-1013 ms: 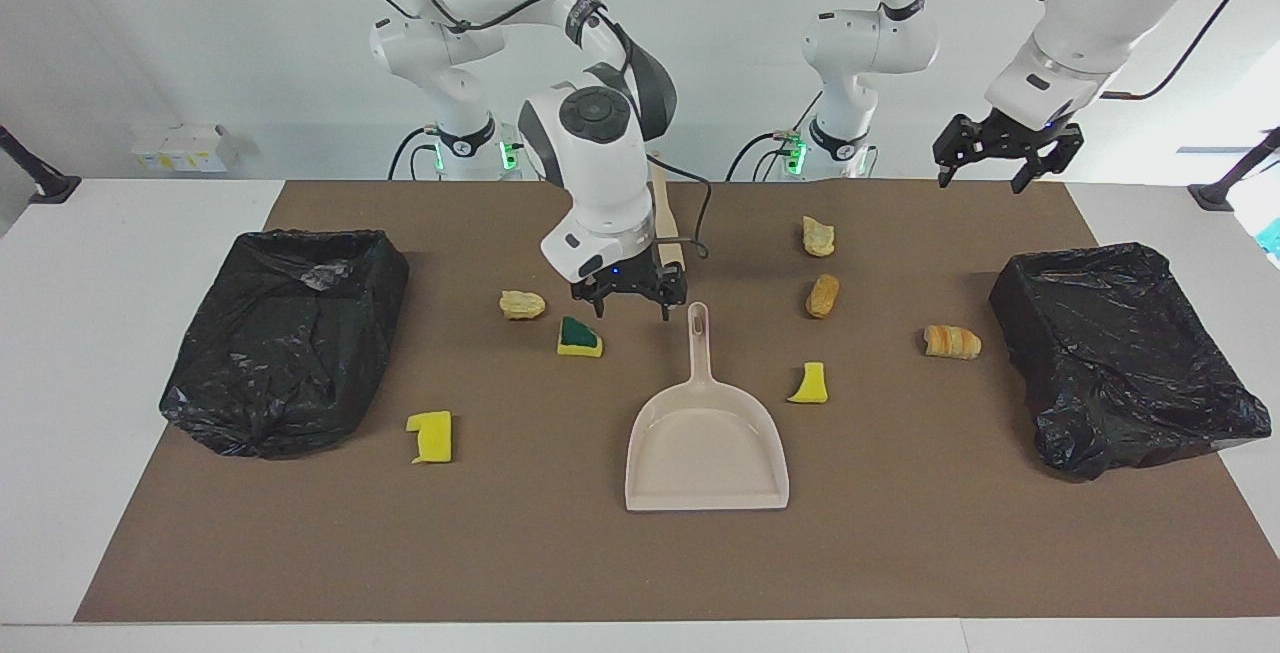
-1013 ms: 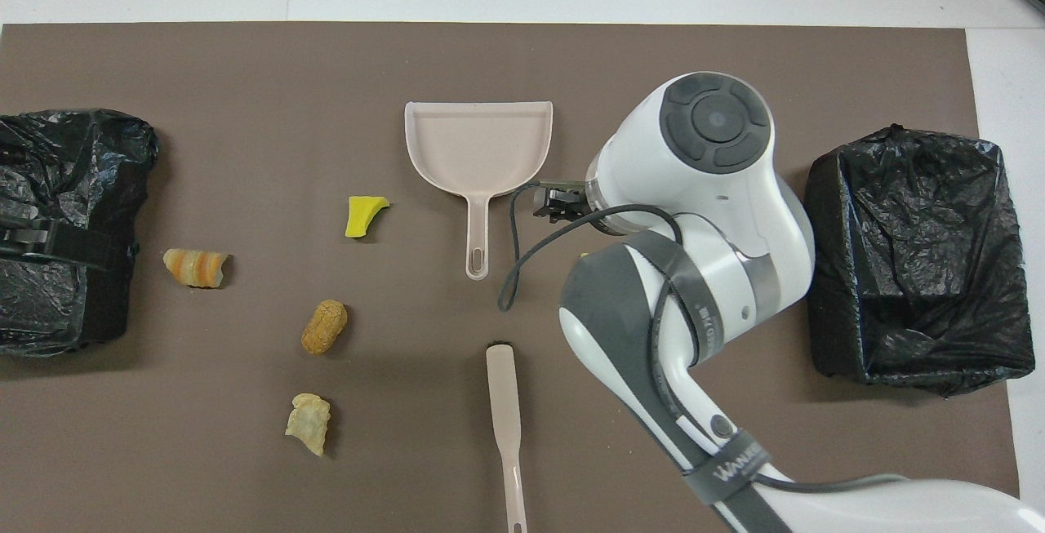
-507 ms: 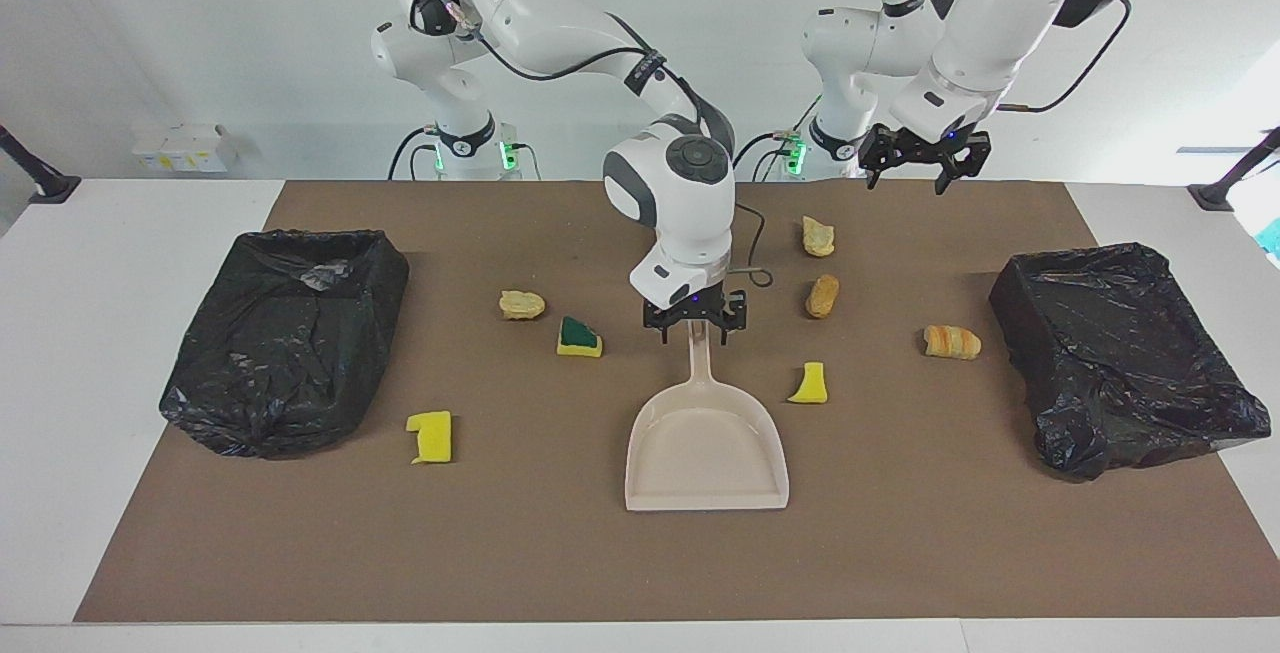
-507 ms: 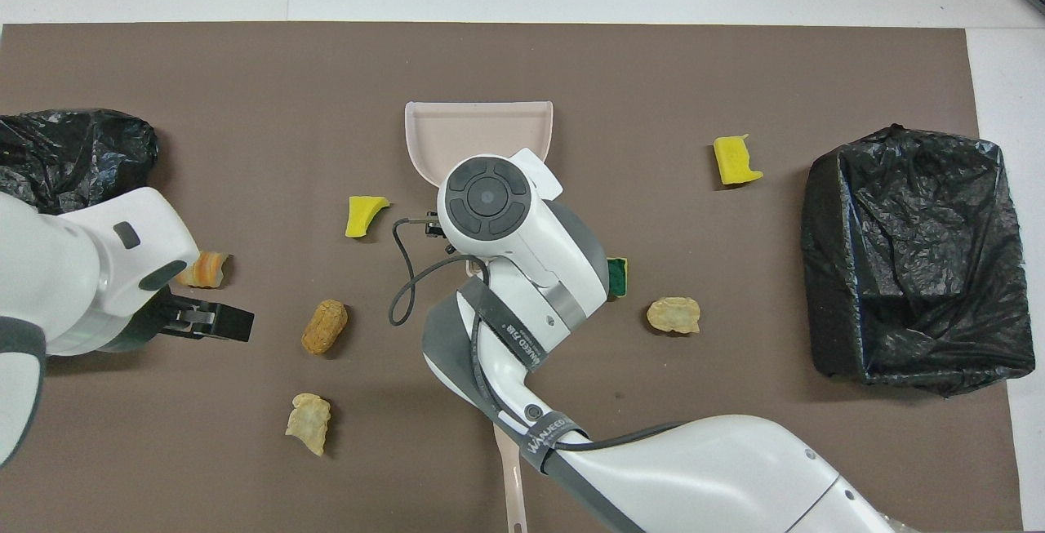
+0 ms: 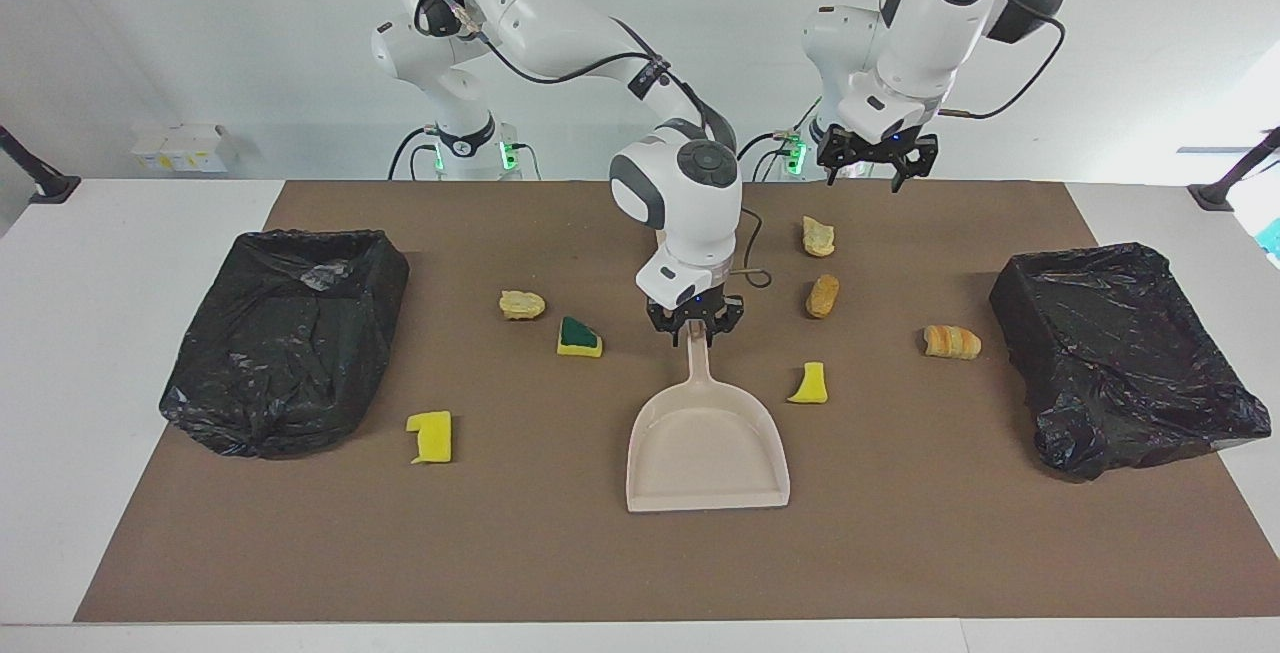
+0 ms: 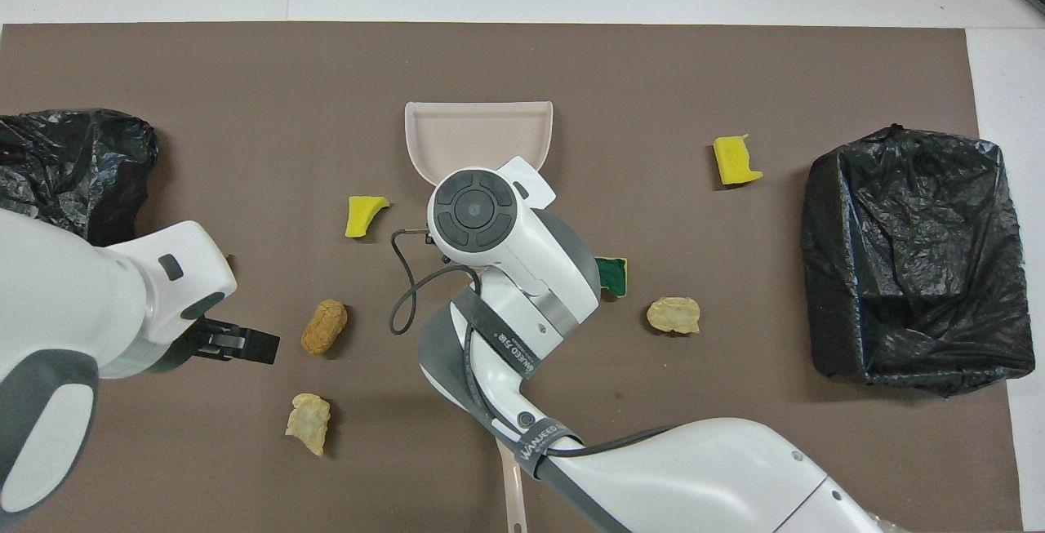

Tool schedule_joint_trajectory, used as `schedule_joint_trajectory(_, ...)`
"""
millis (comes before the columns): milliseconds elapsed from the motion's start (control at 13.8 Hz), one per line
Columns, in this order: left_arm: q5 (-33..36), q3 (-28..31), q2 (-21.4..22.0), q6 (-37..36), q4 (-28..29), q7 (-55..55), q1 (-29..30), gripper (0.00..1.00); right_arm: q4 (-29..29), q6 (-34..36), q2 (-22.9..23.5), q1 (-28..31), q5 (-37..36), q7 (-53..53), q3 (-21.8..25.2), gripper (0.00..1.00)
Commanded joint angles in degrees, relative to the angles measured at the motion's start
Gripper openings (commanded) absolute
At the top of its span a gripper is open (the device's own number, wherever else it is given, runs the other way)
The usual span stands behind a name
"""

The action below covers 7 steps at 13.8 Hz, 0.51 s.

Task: Sweep and dump trash in bin
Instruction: 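Grasp the dustpan handle with the right gripper while the left gripper reaches the brush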

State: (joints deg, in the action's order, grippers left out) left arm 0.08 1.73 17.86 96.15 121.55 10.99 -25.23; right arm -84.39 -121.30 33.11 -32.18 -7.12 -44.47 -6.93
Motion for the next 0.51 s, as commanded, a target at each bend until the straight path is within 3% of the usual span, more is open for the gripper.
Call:
schedule_joint_trajectory(0, -0.3, 0.8, 2.1, 1.7, 3.2, 8.3, -4.8, 1.00, -1.2, -0.3, -0.6, 0.4, -1.7, 0.0, -0.2, 0.06)
schedule_joint_trajectory(72, -0.3, 0.8, 2.8, 2.0, 4.5, 11.1, -6.5, 1.00, -1.0, 0.0, -0.9, 0.5, -1.7, 0.1, -0.2, 0.00)
schedule_joint_trajectory(434, -5.0, 0.8, 3.2, 5.2, 8.5, 12.3, -9.7, 1.00, -1.3, 3.9, -4.4, 2.8, -0.4, 5.1, -0.2, 0.00)
